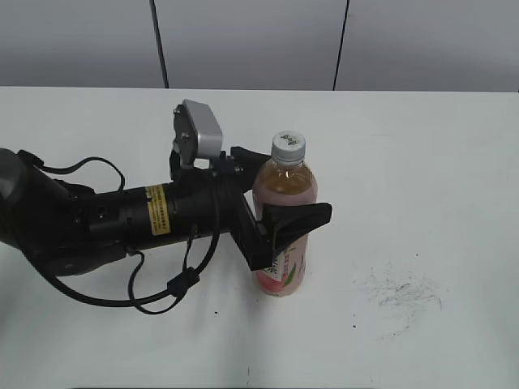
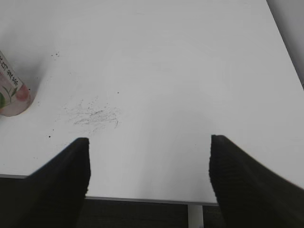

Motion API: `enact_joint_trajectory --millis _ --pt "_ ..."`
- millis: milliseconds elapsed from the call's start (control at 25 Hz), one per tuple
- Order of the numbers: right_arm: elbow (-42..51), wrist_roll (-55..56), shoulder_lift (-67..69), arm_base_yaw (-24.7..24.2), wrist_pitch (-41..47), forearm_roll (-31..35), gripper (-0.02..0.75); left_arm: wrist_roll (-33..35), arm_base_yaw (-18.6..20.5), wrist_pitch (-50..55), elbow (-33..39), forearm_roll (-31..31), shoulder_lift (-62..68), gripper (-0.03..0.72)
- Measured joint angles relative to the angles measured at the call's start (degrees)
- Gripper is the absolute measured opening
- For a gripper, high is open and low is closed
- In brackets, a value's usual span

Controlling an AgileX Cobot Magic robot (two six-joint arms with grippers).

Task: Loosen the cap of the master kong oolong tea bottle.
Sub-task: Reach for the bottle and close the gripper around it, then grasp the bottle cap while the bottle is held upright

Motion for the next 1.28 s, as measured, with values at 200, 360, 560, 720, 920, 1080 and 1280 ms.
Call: enact_joint_trajectory --millis 200,360,560,720,920,1080,1280 --pt "0.00 0.00 0.00 0.00 0.00 0.00 0.587 0.29 0.00 -0.06 0.00 -0.66 0.00 0.491" --pt "0.00 0.00 0.00 0.00 0.00 0.00 0.587 0.29 -0.11 -0.09 0.00 -0.66 0.00 0.449" --pt "0.00 0.00 0.00 0.00 0.00 0.00 0.587 0.30 -0.11 -0.09 0.00 -0.66 0.00 0.449" --pt "0.00 0.00 0.00 0.00 0.00 0.00 0.587 0.30 -0.11 -0.09 0.00 -0.66 0.00 0.449" --pt "0.00 0.00 0.00 0.00 0.00 0.00 0.587 0.30 -0.11 -0.09 0.00 -0.71 0.00 0.449" --pt "0.00 0.00 0.00 0.00 0.00 0.00 0.587 0.30 -0.11 -0.09 0.00 -0.71 0.00 0.449" --pt "0.00 0.00 0.00 0.00 0.00 0.00 0.587 0.30 -0.11 -0.09 0.00 -0.71 0.00 0.449"
